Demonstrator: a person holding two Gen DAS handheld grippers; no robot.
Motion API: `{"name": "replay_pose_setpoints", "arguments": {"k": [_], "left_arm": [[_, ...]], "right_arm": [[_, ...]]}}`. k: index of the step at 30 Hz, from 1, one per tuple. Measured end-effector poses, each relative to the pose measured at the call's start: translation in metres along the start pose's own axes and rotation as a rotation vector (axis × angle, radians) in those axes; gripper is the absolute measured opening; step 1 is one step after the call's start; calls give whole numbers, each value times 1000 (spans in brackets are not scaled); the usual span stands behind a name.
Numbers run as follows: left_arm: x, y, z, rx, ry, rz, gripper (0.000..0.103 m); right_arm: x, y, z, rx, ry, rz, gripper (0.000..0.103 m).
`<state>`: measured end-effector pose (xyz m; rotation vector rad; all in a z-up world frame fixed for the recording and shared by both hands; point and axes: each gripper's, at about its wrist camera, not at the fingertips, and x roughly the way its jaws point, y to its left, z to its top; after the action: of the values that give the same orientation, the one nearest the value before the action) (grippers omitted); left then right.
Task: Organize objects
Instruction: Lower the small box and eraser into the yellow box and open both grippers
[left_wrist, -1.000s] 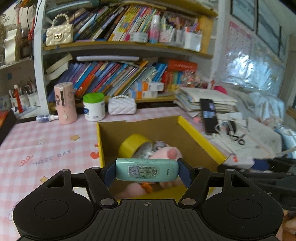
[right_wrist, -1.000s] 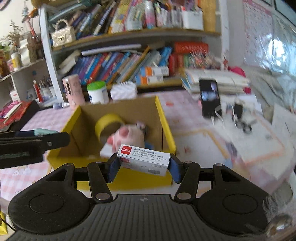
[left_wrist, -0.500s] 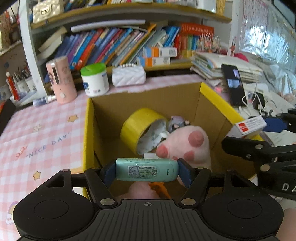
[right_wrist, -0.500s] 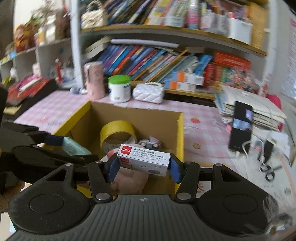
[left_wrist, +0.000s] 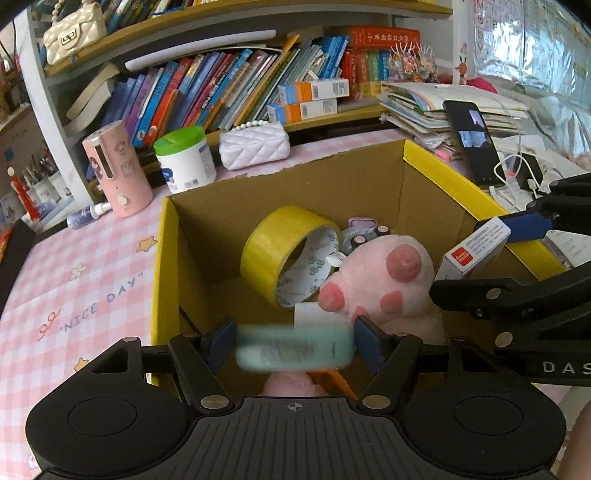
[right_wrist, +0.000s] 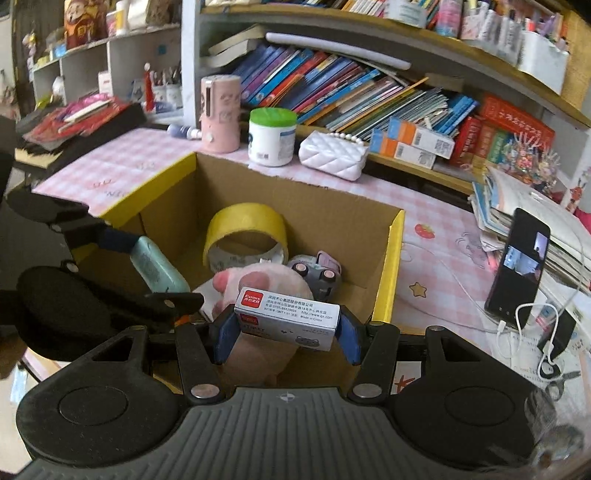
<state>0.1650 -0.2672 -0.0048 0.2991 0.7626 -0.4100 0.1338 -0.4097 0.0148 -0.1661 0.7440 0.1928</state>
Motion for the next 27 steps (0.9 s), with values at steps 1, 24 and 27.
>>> {"name": "replay_pose_setpoints", "arguments": {"k": [1, 24, 27], "left_arm": [[-1, 0, 0, -5, -2, 4, 72], [-90, 32, -33, -287, -219, 37, 86], [-93, 37, -42, -321, -213, 82, 87]], "right_arm": [[1, -1, 0, -4, 5, 3, 53], [34, 10, 15, 36, 176, 194, 53], [35, 22, 13, 40, 153, 181, 53]]}}
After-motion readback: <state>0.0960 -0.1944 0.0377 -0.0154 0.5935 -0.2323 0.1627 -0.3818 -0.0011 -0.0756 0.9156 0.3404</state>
